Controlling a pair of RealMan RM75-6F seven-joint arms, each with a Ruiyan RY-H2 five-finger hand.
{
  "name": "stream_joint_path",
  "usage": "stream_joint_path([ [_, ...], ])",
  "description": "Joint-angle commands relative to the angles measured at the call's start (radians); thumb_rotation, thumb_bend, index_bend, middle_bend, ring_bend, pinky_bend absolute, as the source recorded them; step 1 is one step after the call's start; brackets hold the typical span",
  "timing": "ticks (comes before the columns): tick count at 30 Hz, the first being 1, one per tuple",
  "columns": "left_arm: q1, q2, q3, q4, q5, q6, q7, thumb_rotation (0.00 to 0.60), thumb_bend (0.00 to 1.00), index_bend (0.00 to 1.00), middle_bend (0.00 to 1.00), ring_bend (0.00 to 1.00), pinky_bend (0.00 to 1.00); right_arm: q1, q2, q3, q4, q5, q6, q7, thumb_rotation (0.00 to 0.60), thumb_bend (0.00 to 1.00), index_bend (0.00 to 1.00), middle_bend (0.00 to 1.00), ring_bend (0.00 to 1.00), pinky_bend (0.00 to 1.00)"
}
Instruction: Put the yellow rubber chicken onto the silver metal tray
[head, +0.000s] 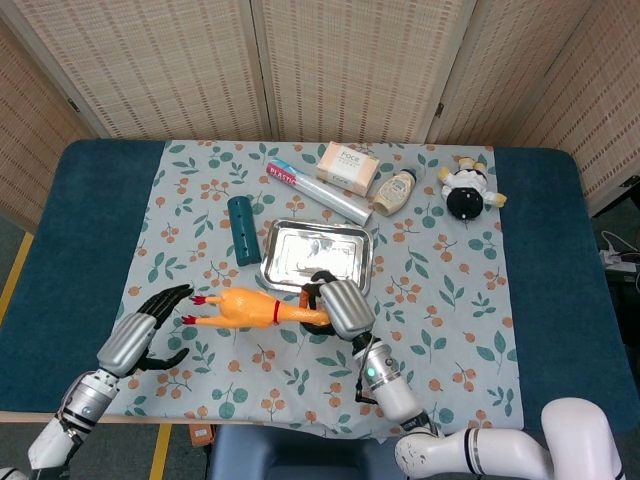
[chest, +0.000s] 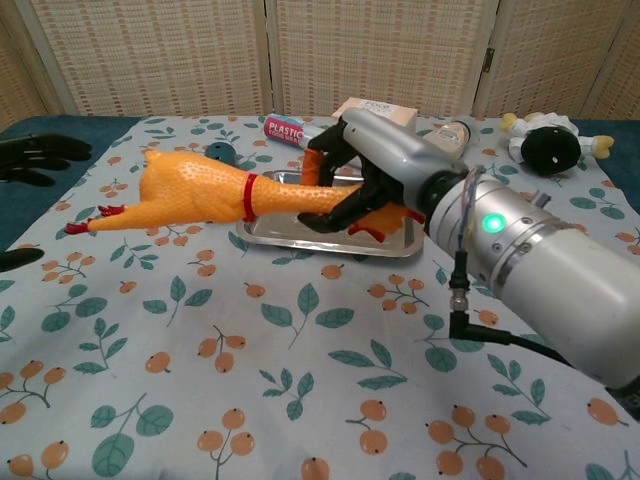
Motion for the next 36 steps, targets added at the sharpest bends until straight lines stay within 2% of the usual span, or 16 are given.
stream_joint_path([
  [1, -0.025, -0.034, -0.023, -0.003, -0.034, -0.021, 0.017, 0.600, 0.31, 0.00, 0.00, 0.00, 0.08, 0.012, -0.019, 0.017, 0.007, 0.024, -0.011, -0.007, 0.600, 0.32, 0.94, 0.62, 0.79, 1.00],
  [6, -0.051, -0.079, -0.042, 0.005, -0.085, -0.051, 0.062, 0.600, 0.31, 0.00, 0.00, 0.00, 0.07, 0.030, -0.045, 0.039, 0.020, 0.054, -0.022, -0.024, 0.600, 0.32, 0.94, 0.62, 0.79, 1.00],
  [14, -0.075, -0.101, -0.044, -0.002, -0.122, -0.089, 0.076, 0.600, 0.31, 0.00, 0.00, 0.00, 0.07, 0.046, -0.067, 0.057, 0.028, 0.067, -0.024, -0.029, 0.600, 0.32, 0.94, 0.62, 0.79, 1.00],
  [24, -0.134, -0.186, -0.081, 0.079, -0.185, -0.142, 0.089, 0.600, 0.31, 0.00, 0.00, 0.00, 0.07, 0.057, -0.054, 0.069, -0.039, 0.094, -0.025, -0.065, 0.600, 0.32, 0.94, 0.62, 0.79, 1.00],
  [31, -0.149, -0.209, -0.083, 0.090, -0.185, -0.136, 0.102, 0.600, 0.32, 0.00, 0.00, 0.00, 0.07, 0.063, -0.043, 0.070, -0.063, 0.119, -0.025, -0.090, 0.600, 0.31, 0.94, 0.62, 0.79, 1.00],
  [36, -0.139, -0.221, -0.091, 0.119, -0.179, -0.087, 0.103, 0.600, 0.31, 0.00, 0.00, 0.00, 0.07, 0.059, -0.026, 0.063, -0.070, 0.135, -0.023, -0.101, 0.600, 0.32, 0.94, 0.62, 0.79, 1.00],
])
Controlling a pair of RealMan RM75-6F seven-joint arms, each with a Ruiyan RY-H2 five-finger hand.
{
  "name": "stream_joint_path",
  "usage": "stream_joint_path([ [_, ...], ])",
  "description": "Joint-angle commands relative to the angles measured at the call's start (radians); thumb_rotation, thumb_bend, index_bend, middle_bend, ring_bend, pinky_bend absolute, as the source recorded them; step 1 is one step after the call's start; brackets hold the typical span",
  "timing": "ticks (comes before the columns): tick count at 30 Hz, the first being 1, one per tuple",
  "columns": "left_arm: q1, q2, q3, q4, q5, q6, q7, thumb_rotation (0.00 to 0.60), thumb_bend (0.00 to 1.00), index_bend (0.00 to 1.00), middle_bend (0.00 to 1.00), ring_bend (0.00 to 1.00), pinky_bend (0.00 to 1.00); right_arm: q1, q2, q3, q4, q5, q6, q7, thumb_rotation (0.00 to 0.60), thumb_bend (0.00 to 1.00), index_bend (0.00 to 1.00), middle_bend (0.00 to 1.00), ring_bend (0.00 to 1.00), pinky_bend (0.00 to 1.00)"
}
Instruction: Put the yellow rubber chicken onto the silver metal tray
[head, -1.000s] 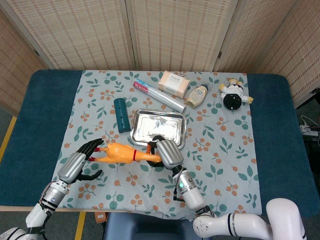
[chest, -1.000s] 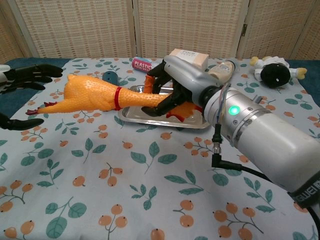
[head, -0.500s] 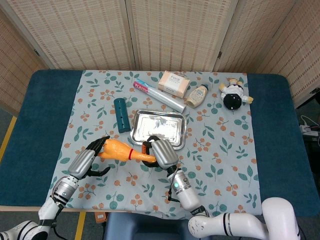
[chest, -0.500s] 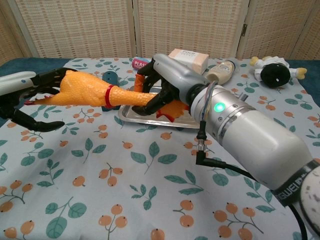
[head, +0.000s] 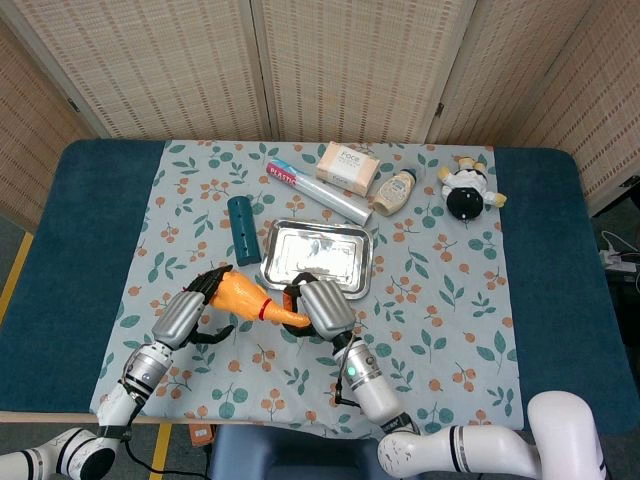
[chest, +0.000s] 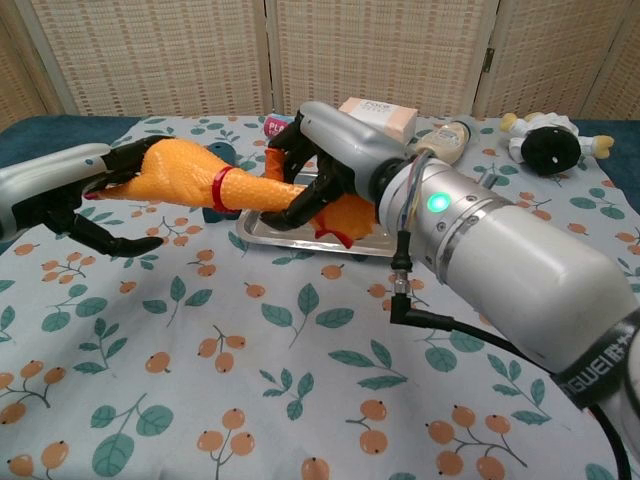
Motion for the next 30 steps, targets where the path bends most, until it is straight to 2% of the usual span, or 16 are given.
stream_joint_path([
  [1, 0.008, -0.007, -0.005, 0.019, 0.002, 0.027, -0.004, 0.600, 0.31, 0.00, 0.00, 0.00, 0.07, -0.003, 0.008, -0.002, -0.004, 0.003, 0.002, 0.003, 0.600, 0.32, 0.94, 0.62, 0.79, 1.00],
  [7, 0.015, -0.019, -0.014, 0.059, 0.014, 0.076, 0.008, 0.600, 0.32, 0.00, 0.00, 0.00, 0.09, -0.004, 0.018, -0.006, -0.003, 0.011, 0.005, 0.001, 0.600, 0.32, 0.94, 0.62, 0.79, 1.00],
  [10, 0.018, -0.030, -0.016, 0.071, 0.018, 0.100, 0.017, 0.600, 0.32, 0.00, 0.03, 0.05, 0.11, -0.003, 0.019, -0.005, -0.002, 0.010, 0.007, 0.004, 0.600, 0.32, 0.94, 0.62, 0.79, 1.00],
  [15, 0.011, -0.021, -0.006, 0.061, 0.021, 0.080, -0.001, 0.600, 0.32, 0.00, 0.00, 0.00, 0.09, 0.006, 0.013, -0.006, 0.007, 0.016, 0.006, -0.003, 0.600, 0.32, 0.94, 0.62, 0.79, 1.00],
  [25, -0.011, -0.020, 0.003, 0.025, 0.012, 0.039, 0.000, 0.600, 0.31, 0.00, 0.00, 0.00, 0.10, 0.041, -0.053, 0.008, 0.038, 0.019, 0.005, -0.001, 0.600, 0.32, 0.95, 0.62, 0.79, 1.00],
  [26, -0.009, -0.026, -0.001, 0.024, 0.009, 0.048, 0.000, 0.600, 0.32, 0.01, 0.04, 0.03, 0.13, 0.044, -0.059, 0.009, 0.041, 0.021, 0.006, -0.005, 0.600, 0.32, 0.94, 0.62, 0.79, 1.00],
  [28, -0.004, -0.041, -0.012, 0.022, 0.002, 0.071, 0.000, 0.600, 0.33, 0.12, 0.17, 0.14, 0.23, 0.048, -0.065, 0.012, 0.043, 0.025, 0.008, -0.009, 0.600, 0.32, 0.95, 0.62, 0.79, 1.00],
  [30, 0.001, -0.057, -0.019, 0.023, 0.002, 0.093, -0.009, 0.600, 0.37, 0.32, 0.36, 0.30, 0.40, 0.049, -0.067, 0.015, 0.045, 0.029, 0.011, -0.011, 0.600, 0.32, 0.94, 0.62, 0.79, 1.00],
])
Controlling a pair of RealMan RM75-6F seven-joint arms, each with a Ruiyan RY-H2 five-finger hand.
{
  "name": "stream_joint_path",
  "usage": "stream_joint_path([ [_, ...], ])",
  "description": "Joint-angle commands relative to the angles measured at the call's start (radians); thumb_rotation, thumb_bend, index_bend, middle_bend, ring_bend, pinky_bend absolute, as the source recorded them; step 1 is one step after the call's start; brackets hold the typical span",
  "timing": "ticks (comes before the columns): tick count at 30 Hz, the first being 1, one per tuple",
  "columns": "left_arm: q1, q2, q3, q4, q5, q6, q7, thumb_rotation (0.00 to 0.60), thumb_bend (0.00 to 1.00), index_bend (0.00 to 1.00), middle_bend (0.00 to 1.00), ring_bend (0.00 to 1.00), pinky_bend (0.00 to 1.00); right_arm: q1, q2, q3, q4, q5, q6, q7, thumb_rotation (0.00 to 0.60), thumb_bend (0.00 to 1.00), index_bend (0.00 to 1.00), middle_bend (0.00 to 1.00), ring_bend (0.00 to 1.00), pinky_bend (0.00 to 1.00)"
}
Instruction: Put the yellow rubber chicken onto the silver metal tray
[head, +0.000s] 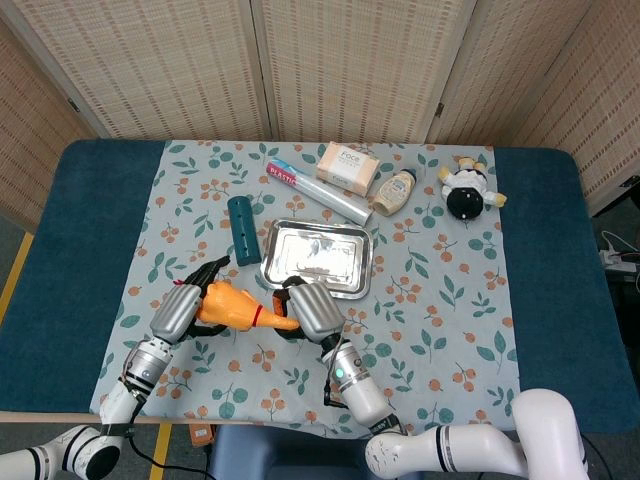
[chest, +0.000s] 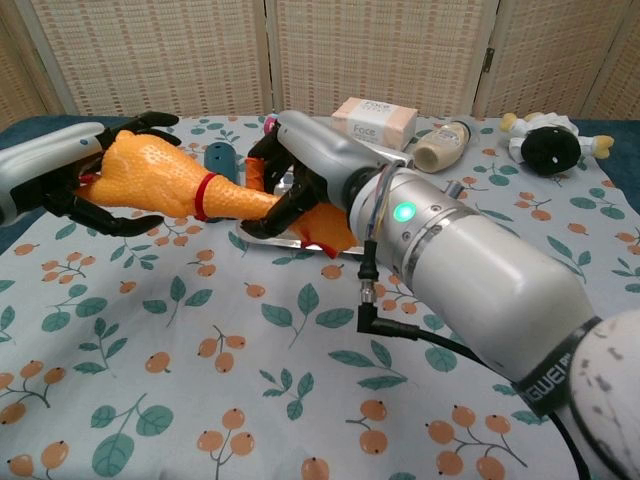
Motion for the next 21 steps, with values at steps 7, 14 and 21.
stream_joint_path([
  [7, 0.005, -0.030, -0.004, -0.008, -0.010, 0.017, -0.007, 0.600, 0.56, 0.80, 0.80, 0.71, 0.83, -0.002, 0.002, 0.009, 0.004, 0.008, 0.019, -0.012, 0.600, 0.32, 0.95, 0.62, 0.79, 1.00],
  [14, 0.009, -0.064, 0.005, 0.007, 0.016, 0.058, 0.052, 0.600, 0.70, 0.93, 0.90, 0.80, 0.93, -0.004, 0.001, 0.016, -0.003, 0.021, 0.045, -0.036, 0.600, 0.32, 0.94, 0.62, 0.79, 1.00],
  [21, 0.020, -0.101, -0.015, 0.006, -0.014, 0.089, 0.070, 0.600, 0.73, 0.96, 0.88, 0.90, 1.00, -0.006, 0.003, 0.023, -0.018, 0.043, 0.049, -0.045, 0.600, 0.32, 0.95, 0.62, 0.79, 1.00],
])
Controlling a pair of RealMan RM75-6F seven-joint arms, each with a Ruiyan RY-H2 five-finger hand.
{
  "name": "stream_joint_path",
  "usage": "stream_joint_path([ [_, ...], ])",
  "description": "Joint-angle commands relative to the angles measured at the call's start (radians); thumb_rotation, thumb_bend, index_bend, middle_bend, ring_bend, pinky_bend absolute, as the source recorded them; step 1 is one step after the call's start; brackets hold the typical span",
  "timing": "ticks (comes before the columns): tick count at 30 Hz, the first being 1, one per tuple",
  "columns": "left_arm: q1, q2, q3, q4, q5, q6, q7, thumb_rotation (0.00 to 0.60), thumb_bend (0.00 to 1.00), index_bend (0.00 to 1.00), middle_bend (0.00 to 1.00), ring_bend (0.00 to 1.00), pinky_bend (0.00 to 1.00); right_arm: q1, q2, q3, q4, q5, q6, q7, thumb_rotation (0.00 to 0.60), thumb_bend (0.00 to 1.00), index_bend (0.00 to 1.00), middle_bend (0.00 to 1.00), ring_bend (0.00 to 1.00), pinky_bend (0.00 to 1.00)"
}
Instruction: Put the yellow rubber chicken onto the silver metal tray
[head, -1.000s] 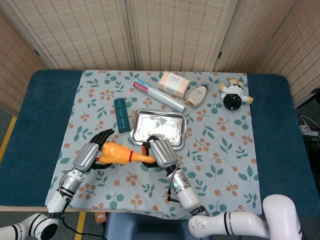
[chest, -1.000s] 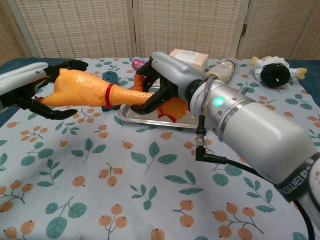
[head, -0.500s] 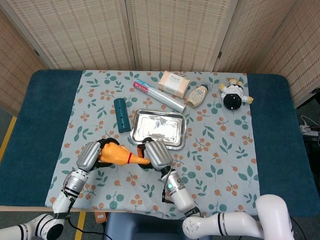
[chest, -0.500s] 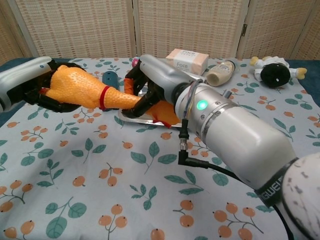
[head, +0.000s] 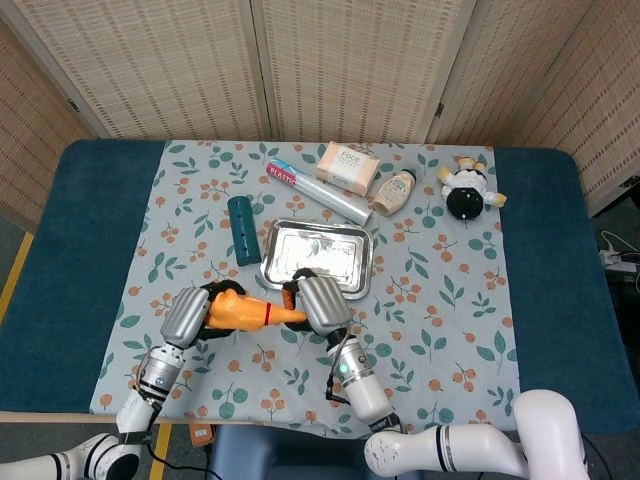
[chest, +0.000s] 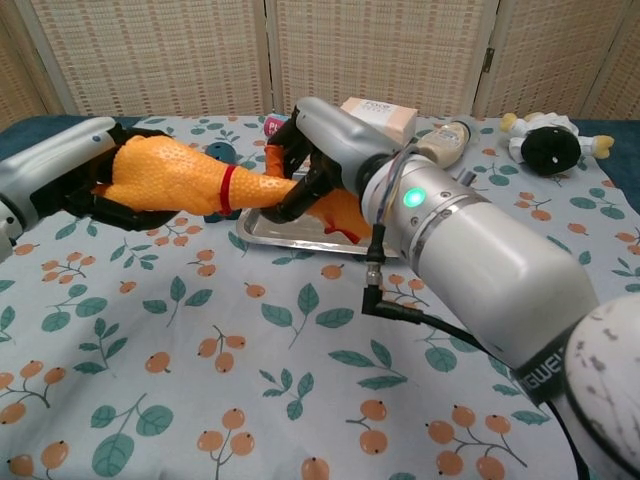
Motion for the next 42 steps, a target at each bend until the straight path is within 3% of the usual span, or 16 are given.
stream_joint_path([
  [1, 0.004, -0.005, -0.008, -0.009, -0.015, 0.000, -0.006, 0.600, 0.72, 0.95, 0.88, 0.91, 1.00, 0.000, 0.002, 0.005, -0.008, 0.013, -0.002, -0.003, 0.600, 0.32, 0.95, 0.62, 0.79, 1.00],
  [3, 0.007, -0.008, -0.010, -0.020, -0.025, -0.006, -0.028, 0.600, 0.70, 0.94, 0.86, 0.89, 1.00, 0.001, 0.003, 0.005, -0.010, 0.018, -0.002, -0.008, 0.600, 0.32, 0.95, 0.62, 0.79, 1.00],
  [5, 0.001, 0.011, 0.002, -0.035, -0.032, -0.041, -0.037, 0.600, 0.63, 0.85, 0.80, 0.77, 0.92, 0.002, 0.002, 0.004, -0.008, 0.021, 0.002, -0.016, 0.600, 0.32, 0.95, 0.62, 0.79, 1.00],
  [7, -0.006, 0.028, 0.015, -0.043, -0.029, -0.076, -0.057, 0.600, 0.55, 0.56, 0.61, 0.55, 0.73, 0.003, 0.000, 0.003, -0.005, 0.024, 0.005, -0.021, 0.600, 0.32, 0.95, 0.62, 0.79, 1.00],
  [9, -0.019, 0.049, 0.024, -0.055, -0.033, -0.122, -0.081, 0.600, 0.48, 0.17, 0.28, 0.23, 0.48, 0.005, -0.004, 0.001, 0.000, 0.026, 0.008, -0.026, 0.600, 0.32, 0.95, 0.62, 0.79, 1.00],
  [10, -0.024, 0.058, 0.026, -0.059, -0.038, -0.140, -0.086, 0.600, 0.46, 0.06, 0.14, 0.10, 0.37, 0.005, -0.006, 0.000, 0.003, 0.025, 0.010, -0.029, 0.600, 0.32, 0.95, 0.62, 0.79, 1.00],
  [12, -0.036, 0.074, 0.027, -0.071, -0.044, -0.170, -0.091, 0.600, 0.42, 0.00, 0.01, 0.00, 0.22, 0.008, -0.012, -0.005, 0.011, 0.021, 0.018, -0.040, 0.600, 0.32, 0.95, 0.62, 0.79, 1.00],
  [13, -0.040, 0.079, 0.026, -0.076, -0.044, -0.176, -0.091, 0.600, 0.40, 0.00, 0.00, 0.00, 0.15, 0.009, -0.017, -0.007, 0.015, 0.018, 0.023, -0.044, 0.600, 0.32, 0.95, 0.62, 0.79, 1.00],
  [17, -0.057, 0.111, 0.028, -0.109, -0.028, -0.216, -0.139, 0.600, 0.35, 0.00, 0.00, 0.00, 0.07, 0.011, -0.027, -0.009, 0.024, 0.021, 0.028, -0.056, 0.600, 0.32, 0.95, 0.62, 0.79, 1.00],
  [33, -0.071, 0.107, 0.038, -0.095, -0.001, -0.214, -0.176, 0.600, 0.34, 0.00, 0.00, 0.00, 0.06, 0.008, -0.030, -0.009, 0.024, 0.041, 0.030, -0.082, 0.600, 0.32, 0.95, 0.62, 0.79, 1.00],
  [35, -0.058, 0.088, 0.024, -0.091, -0.024, -0.181, -0.157, 0.600, 0.36, 0.08, 0.04, 0.02, 0.15, 0.006, -0.027, -0.007, 0.019, 0.043, 0.028, -0.078, 0.600, 0.32, 0.94, 0.62, 0.79, 1.00],
  [36, -0.046, 0.066, 0.010, -0.085, -0.038, -0.144, -0.144, 0.600, 0.38, 0.23, 0.14, 0.09, 0.28, 0.006, -0.026, -0.006, 0.017, 0.044, 0.027, -0.077, 0.600, 0.32, 0.95, 0.62, 0.79, 1.00],
  [37, -0.033, 0.038, -0.004, -0.076, -0.053, -0.105, -0.130, 0.600, 0.42, 0.44, 0.33, 0.24, 0.45, 0.005, -0.025, -0.005, 0.016, 0.045, 0.026, -0.076, 0.600, 0.32, 0.94, 0.62, 0.79, 1.00],
  [39, -0.017, -0.006, -0.018, -0.069, -0.077, -0.061, -0.114, 0.600, 0.52, 0.75, 0.66, 0.54, 0.72, 0.005, -0.022, -0.003, 0.012, 0.049, 0.023, -0.075, 0.600, 0.32, 0.94, 0.62, 0.79, 1.00],
  [40, -0.015, -0.011, -0.018, -0.069, -0.077, -0.057, -0.116, 0.600, 0.57, 0.84, 0.78, 0.66, 0.82, 0.005, -0.021, -0.002, 0.012, 0.050, 0.024, -0.076, 0.600, 0.32, 0.94, 0.62, 0.79, 1.00],
  [42, -0.012, -0.025, -0.019, -0.052, -0.071, -0.038, -0.093, 0.600, 0.64, 0.89, 0.85, 0.75, 0.92, 0.004, -0.020, -0.003, 0.010, 0.050, 0.024, -0.075, 0.600, 0.32, 0.95, 0.62, 0.79, 1.00],
])
